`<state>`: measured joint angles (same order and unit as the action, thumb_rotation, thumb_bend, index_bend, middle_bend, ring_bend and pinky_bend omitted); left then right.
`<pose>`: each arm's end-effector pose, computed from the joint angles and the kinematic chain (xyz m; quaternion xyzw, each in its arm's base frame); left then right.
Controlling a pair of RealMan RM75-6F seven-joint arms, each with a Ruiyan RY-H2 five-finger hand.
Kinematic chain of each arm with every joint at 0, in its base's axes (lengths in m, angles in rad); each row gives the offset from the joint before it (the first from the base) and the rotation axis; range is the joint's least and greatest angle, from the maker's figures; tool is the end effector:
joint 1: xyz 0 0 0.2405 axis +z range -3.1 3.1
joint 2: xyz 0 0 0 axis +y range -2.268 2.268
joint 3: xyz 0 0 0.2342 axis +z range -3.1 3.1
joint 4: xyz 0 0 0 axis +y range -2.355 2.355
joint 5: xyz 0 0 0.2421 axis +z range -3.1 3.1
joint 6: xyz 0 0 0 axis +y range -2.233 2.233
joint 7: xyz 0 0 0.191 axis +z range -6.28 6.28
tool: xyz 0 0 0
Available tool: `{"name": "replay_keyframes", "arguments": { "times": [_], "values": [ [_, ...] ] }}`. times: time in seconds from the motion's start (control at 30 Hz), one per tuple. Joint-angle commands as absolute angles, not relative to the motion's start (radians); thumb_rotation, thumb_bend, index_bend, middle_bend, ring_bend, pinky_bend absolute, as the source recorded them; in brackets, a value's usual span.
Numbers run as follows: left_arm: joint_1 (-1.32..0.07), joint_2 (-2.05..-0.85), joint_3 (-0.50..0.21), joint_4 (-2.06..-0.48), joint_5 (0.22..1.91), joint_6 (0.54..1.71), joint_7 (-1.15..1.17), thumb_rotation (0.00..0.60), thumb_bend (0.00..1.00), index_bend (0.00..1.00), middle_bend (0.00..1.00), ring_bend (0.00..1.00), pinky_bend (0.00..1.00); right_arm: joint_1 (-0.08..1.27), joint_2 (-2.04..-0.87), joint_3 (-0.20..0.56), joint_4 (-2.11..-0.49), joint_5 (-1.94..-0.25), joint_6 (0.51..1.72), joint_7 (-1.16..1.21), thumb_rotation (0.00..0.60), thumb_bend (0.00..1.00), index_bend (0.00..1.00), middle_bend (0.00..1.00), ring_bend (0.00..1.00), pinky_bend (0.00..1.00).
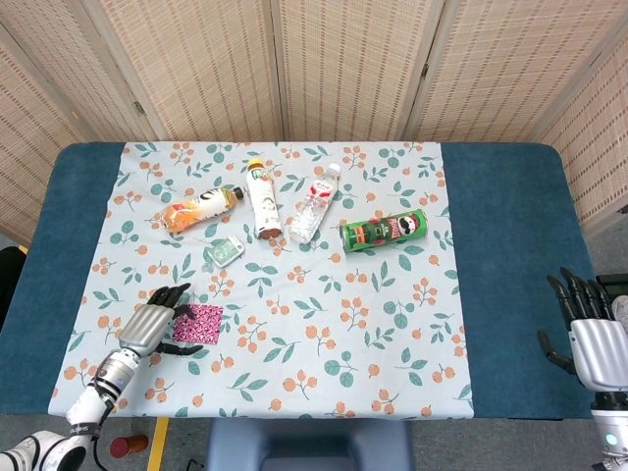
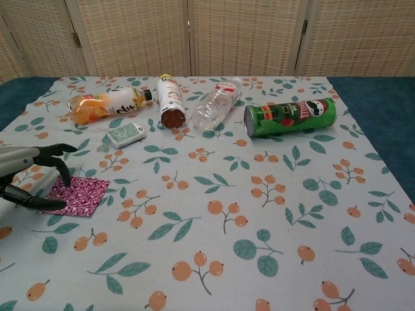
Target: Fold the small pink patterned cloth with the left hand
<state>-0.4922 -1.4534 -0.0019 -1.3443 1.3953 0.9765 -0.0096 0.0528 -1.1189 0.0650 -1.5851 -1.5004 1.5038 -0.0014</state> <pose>-0.2577 0.3157 -0.0511 -0.7371 -0.4417 -0.3110 0.4060 -0.3139 -0.2231 0.1292 0.5856 -0.3787 0.3826 0.6060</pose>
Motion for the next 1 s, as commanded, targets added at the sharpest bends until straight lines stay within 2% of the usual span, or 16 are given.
{"name": "replay_keyframes", "arguments": {
  "times": [0.03,0.53,1.0],
  "values": [
    [-0.504,-1.47,-0.003,-1.351,1.397,0.964,0.012,0.3,0.16,0.4,0.0,0.0,0.0,0.051,-1.118,0.065,-1.583,-1.498,1.504,0.002,0.6,0.42,0.0,0.0,0.0,0.0],
    [-0.515,-1.495,-0.007,-1.347,1.34,0.922,0.071,0.303,0.16,0.4,0.0,0.0,0.0,0.05,-1.121,0.067,-1.566,-1.491,1.499,0.02,0.6,0.42,0.0,0.0,0.0,0.0],
    [-0.474,-1.463,-0.003,-1.305,1.309,0.942,0.018,0.3,0.16,0.4,0.0,0.0,0.0,0.054,-1.127,0.066,-1.567,-1.493,1.493,0.019,0.6,0.42,0.0,0.0,0.0,0.0]
  ]
}}
